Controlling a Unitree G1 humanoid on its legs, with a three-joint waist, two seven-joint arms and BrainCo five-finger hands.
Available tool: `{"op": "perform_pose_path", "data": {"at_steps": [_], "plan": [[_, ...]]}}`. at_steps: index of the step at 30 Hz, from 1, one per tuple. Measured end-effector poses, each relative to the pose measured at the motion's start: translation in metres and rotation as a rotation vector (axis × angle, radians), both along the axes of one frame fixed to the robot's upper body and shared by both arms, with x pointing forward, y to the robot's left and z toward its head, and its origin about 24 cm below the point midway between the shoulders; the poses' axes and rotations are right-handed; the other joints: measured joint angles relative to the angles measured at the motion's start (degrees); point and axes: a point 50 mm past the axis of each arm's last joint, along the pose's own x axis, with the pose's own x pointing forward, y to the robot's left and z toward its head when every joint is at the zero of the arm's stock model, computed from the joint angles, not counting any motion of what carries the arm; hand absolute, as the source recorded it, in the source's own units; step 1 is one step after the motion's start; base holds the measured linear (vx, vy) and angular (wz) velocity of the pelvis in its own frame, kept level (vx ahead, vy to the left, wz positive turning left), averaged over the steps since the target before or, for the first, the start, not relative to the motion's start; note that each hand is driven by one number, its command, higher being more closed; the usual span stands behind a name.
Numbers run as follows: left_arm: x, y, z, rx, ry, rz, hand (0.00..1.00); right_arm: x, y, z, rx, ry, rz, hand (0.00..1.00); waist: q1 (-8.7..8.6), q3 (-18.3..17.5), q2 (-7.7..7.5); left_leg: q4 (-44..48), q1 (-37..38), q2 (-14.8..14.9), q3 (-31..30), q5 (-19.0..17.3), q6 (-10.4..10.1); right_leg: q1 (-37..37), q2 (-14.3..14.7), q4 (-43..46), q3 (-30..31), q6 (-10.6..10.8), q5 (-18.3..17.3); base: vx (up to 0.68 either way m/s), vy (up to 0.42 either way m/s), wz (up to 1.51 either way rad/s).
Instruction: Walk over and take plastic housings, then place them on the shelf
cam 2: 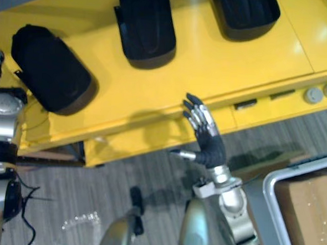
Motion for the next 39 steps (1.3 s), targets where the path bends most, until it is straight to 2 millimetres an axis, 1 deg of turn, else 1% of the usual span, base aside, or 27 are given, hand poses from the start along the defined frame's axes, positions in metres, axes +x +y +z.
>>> {"op": "perform_pose_path", "data": {"at_steps": [1,3,4,5,6,7,8,9,10,13,15,16,18,19,21,23,25,27,28,29,30,31,33,34,36,37,39], "plan": [[-0.004,-0.011,0.015,0.045,-0.114,-0.029,0.0,-0.002,0.001,0.001,0.014,-0.015,-0.004,0.0,-0.18,-0.05,-0.09,-0.26,0.83,0.01,0.1,0.0,0.01,1.17,0.08,-1.03,-0.06,0.06,0.33,0.07,0.037,-0.1],[-0.013,-0.03,0.036,0.096,-0.282,-0.093,0.0,-0.003,0.002,0.001,0.029,-0.031,-0.013,0.0,-0.47,-0.14,-0.18,-0.86,2.09,-0.03,0.23,-0.02,0.03,2.69,0.17,-2.31,-0.13,0.3,0.73,0.05,0.032,-0.06],[-0.016,-0.037,0.041,0.11,-0.335,-0.119,0.0,-0.003,0.003,0.002,0.032,-0.037,-0.02,0.0,-0.47,-0.14,-0.18,-0.9,2.41,-0.05,0.25,-0.03,0.03,3.25,0.18,-2.73,-0.16,0.38,0.86,0.04,0.025,-0.04],[-0.021,-0.052,0.047,0.146,-0.418,-0.156,0.0,-0.004,0.003,0.003,0.03,-0.052,-0.032,0.0,-0.53,-0.35,-0.23,-0.9,2.87,-0.07,0.23,-0.04,0.05,4.13,0.18,-3.53,-0.28,0.55,1.11,0.0,0.0,0.0],[-0.023,-0.058,0.05,0.156,-0.454,-0.176,0.0,-0.003,0.003,0.004,0.031,-0.056,-0.031,0.0,-0.55,-0.46,-0.31,-0.9,3.1,-0.06,0.21,-0.05,0.06,4.57,0.21,-3.85,-0.36,0.59,1.19,0.0,0.0,0.0],[-0.028,-0.072,0.052,0.173,-0.514,-0.221,0.0,-0.003,0.003,0.004,0.023,-0.062,-0.039,0.0,-0.58,-0.7,-0.3,-0.9,3.67,0.01,0.02,-0.07,0.08,5.73,0.28,-4.82,-0.71,0.63,1.5,0.02,0.006,0.07],[-0.034,-0.084,0.048,0.178,-0.559,-0.269,0.0,-0.003,0.003,0.004,0.003,-0.068,-0.054,0.0,-0.79,-1.79,-0.16,-0.91,3.78,0.11,-0.21,-0.09,0.11,6.6,0.36,-6.04,-1.33,0.73,1.98,0.03,0.007,0.09],[-0.037,-0.089,0.044,0.184,-0.572,-0.288,0.0,-0.003,0.003,0.004,0.003,-0.067,-0.06,0.0,-0.92,-2.28,-0.17,-0.93,4.02,0.17,-0.26,-0.1,0.12,7.29,0.44,-6.77,-1.69,0.71,2.27,0.04,0.018,0.09],[-0.045,-0.1,0.031,0.184,-0.582,-0.34,0.0,-0.003,0.002,0.004,-0.013,-0.074,-0.078,0.0,-0.93,-3.74,-0.11,-0.95,4.83,0.31,-0.29,-0.27,0.36,9.15,0.66,-8.55,-2.06,0.8,2.75,0.04,0.021,0.07],[-0.058,-0.111,0.003,0.156,-0.556,-0.42,0.0,-0.003,0.0,0.005,-0.027,-0.102,-0.13,0.0,-0.8,-7.24,0.3,-0.96,5.64,0.3,-0.61,-0.42,0.53,11.98,0.67,-11.25,-3.47,1.06,3.44,0.05,0.021,0.16],[-0.076,-0.12,-0.021,0.129,-0.532,-0.487,0.0,-0.006,-0.001,0.009,-0.045,-0.162,-0.181,0.0,-0.14,-10.07,0.6,-0.98,6.54,0.31,-1.8,-0.54,0.6,15.2,0.73,-13.79,-5.33,1.15,3.99,0.04,0.02,0.31],[-0.082,-0.123,-0.028,0.118,-0.524,-0.502,0.0,-0.006,-0.002,0.01,-0.054,-0.178,-0.195,0.0,0.07,-10.9,0.84,-0.99,6.57,0.34,-2.05,-0.74,0.68,15.92,0.76,-14.44,-6.24,1.2,4.09,0.01,0.011,0.38],[-0.103,-0.128,-0.051,0.085,-0.473,-0.542,0.0,-0.006,-0.004,0.015,-0.097,-0.237,-0.256,0.0,1.44,-13.11,1.47,-1.01,6.52,0.34,-3.69,-0.89,0.6,17.99,0.82,-15.89,-8.36,1.34,4.38,-0.01,0.011,0.43],[-0.107,-0.129,-0.056,0.078,-0.453,-0.545,0.0,-0.005,-0.004,0.017,-0.11,-0.251,-0.267,0.0,1.9,-13.43,1.57,-1.01,6.53,0.33,-4.16,-0.89,0.59,18.56,0.81,-16.13,-9.04,1.37,4.41,-0.03,0.005,0.49],[-0.12,-0.127,-0.081,0.052,-0.339,-0.541,0.0,-0.002,-0.002,0.024,-0.153,-0.309,-0.288,0.0,3.95,-14.96,1.5,-1.06,6.65,0.35,-5.35,-0.79,0.47,20.05,0.88,-17.01,-10.79,1.4,4.46,-0.06,-0.007,0.32],[-0.128,-0.124,-0.1,0.035,-0.23,-0.534,0.0,0.001,-0.001,0.032,-0.199,-0.359,-0.286,0.0,5.18,-15.7,1.25,-1.33,6.49,0.16,-7.09,-0.6,0.26,21.85,0.85,-17.85,-12.7,1.48,4.61,-0.06,-0.019,0.37],[-0.136,-0.119,-0.121,-0.009,-0.113,-0.542,0.0,0.008,-0.003,0.04,-0.237,-0.396,-0.291,0.0,6.6,-16.47,0.44,-1.38,6.38,0.16,-8.0,-0.6,0.49,22.81,0.99,-18.49,-13.81,1.19,4.38,-0.05,-0.02,0.34],[-0.138,-0.11,-0.16,-0.141,0.081,-0.513,0.0,0.022,-0.003,0.049,-0.323,-0.413,-0.269,0.0,8.32,-17.13,-0.63,-1.42,6.11,0.3,-8.23,-0.46,0.6,23.73,1.23,-19.37,-14.9,1.42,4.22,-0.03,-0.023,0.27],[-0.139,-0.108,-0.173,-0.187,0.13,-0.507,0.0,0.026,-0.002,0.05,-0.346,-0.413,-0.26,0.0,8.71,-17.4,-0.87,-1.42,5.93,0.31,-8.26,-0.41,0.62,23.72,1.25,-19.45,-15.09,1.43,4.22,-0.02,-0.018,0.29],[-0.142,-0.103,-0.198,-0.239,0.247,-0.483,0.0,0.033,0.001,0.051,-0.391,-0.405,-0.243,0.0,9.32,-17.95,-1.47,-1.43,5.12,0.3,-8.82,-0.11,0.71,23.62,1.32,-19.73,-15.88,1.43,4.23,0.0,-0.013,0.25],[-0.145,-0.101,-0.209,-0.26,0.299,-0.472,0.0,0.037,0.002,0.051,-0.413,-0.396,-0.234,0.0,9.6,-18.1,-1.83,-1.44,4.75,0.28,-9.33,0.06,0.67,23.58,1.4,-19.81,-16.09,1.35,4.32,0.03,-0.02,0.41],[-0.153,-0.099,-0.235,-0.307,0.416,-0.456,0.0,0.047,0.004,0.046,-0.464,-0.363,-0.213,0.0,10.21,-18.41,-3.06,-1.46,4.16,0.2,-10.16,0.49,0.59,23.36,1.44,-19.94,-17.12,1.19,4.59,0.04,-0.016,0.3],[-0.162,-0.097,-0.261,-0.352,0.537,-0.449,0.0,0.057,0.006,0.035,-0.522,-0.31,-0.198,0.0,11.12,-18.73,-3.98,-1.45,3.5,0.02,-10.9,0.81,0.23,23.31,1.42,-19.96,-17.64,1.22,4.65,0.04,-0.014,0.27],[-0.171,-0.099,-0.291,-0.399,0.686,-0.467,0.0,0.068,0.01,0.022,-0.623,-0.267,-0.182,0.0,12.42,-18.73,-4.7,-1.46,3.29,-0.1,-11.19,0.91,0.23,23.36,1.34,-19.99,-17.88,1.46,4.83,0.05,-0.016,0.19],[-0.18,-0.102,-0.311,-0.438,0.803,-0.507,0.0,0.073,0.014,0.012,-0.695,-0.249,-0.165,0.0,13.33,-18.63,-4.89,-1.46,3.28,-0.11,-11.22,0.91,0.24,23.41,1.35,-19.99,-17.89,1.43,4.84,0.04,-0.015,0.07],[-0.193,-0.109,-0.335,-0.494,0.948,-0.579,0.0,0.08,0.019,0.003,-0.787,-0.231,-0.144,0.0,13.6,-18.59,-4.9,-1.47,3.27,-0.09,-11.27,0.92,0.23,23.48,1.39,-19.98,-17.97,1.34,4.79,0.02,-0.016,0.03],[-0.207,-0.119,-0.356,-0.53,1.127,-0.696,0.0,0.091,0.02,-0.006,-0.88,-0.203,-0.132,0.0,13.72,-18.37,-4.71,-1.47,3.29,0.09,-11.23,0.95,0.19,23.44,1.53,-19.85,-17.95,1.17,4.69,0.0,0.0,0.0]]}}
